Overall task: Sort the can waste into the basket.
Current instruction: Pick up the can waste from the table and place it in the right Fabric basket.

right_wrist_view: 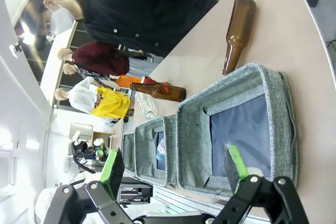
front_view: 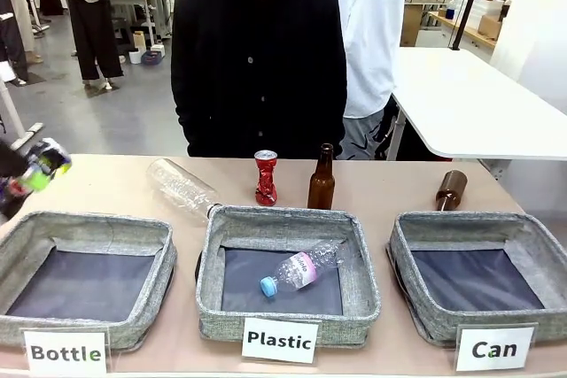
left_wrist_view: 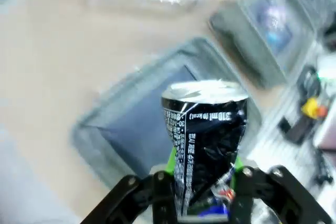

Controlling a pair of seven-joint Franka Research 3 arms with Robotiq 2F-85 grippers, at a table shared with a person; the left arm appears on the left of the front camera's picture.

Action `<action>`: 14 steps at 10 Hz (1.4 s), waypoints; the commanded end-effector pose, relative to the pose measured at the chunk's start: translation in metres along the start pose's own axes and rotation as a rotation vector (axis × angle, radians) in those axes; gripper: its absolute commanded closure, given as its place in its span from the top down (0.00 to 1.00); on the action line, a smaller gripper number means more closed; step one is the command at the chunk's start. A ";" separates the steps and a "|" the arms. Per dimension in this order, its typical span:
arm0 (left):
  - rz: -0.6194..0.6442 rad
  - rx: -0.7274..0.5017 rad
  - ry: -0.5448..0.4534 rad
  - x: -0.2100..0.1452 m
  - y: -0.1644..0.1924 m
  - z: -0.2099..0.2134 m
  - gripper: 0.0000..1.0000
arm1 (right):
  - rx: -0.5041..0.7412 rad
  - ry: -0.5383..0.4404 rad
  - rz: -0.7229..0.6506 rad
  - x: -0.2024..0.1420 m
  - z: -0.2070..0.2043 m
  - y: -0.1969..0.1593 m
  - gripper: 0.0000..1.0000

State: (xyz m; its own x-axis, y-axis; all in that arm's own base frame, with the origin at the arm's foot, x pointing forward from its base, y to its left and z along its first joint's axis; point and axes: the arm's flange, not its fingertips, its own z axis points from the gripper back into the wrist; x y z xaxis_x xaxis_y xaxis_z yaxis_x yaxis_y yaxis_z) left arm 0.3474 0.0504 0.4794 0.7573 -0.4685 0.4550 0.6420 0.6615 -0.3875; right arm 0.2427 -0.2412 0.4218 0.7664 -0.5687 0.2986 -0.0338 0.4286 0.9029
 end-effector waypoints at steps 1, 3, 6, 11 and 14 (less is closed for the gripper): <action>-0.082 0.052 0.008 -0.010 0.013 0.002 0.00 | 0.019 -0.014 0.028 0.004 0.001 0.000 1.00; 0.000 0.000 0.000 0.000 0.000 0.000 0.00 | 0.019 -0.014 0.028 0.004 0.001 0.000 1.00; -0.139 -0.016 -0.001 0.026 -0.038 -0.034 0.37 | -0.075 0.028 0.078 -0.008 0.022 0.030 1.00; -0.567 -0.143 -0.042 0.201 -0.274 -0.169 0.37 | -0.363 0.040 0.183 -0.027 0.140 0.034 1.00; -0.725 -0.260 -0.047 0.283 -0.394 -0.271 0.37 | -0.274 -0.040 0.176 -0.047 0.198 0.006 1.00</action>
State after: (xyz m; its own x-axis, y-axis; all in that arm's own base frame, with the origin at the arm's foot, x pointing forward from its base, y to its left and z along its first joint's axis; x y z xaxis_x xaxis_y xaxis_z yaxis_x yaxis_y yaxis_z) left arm 0.3114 -0.4664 0.5373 0.1702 -0.6965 0.6970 0.9839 0.0818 -0.1586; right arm 0.1000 -0.3261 0.4872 0.7581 -0.4902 0.4300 0.0701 0.7169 0.6937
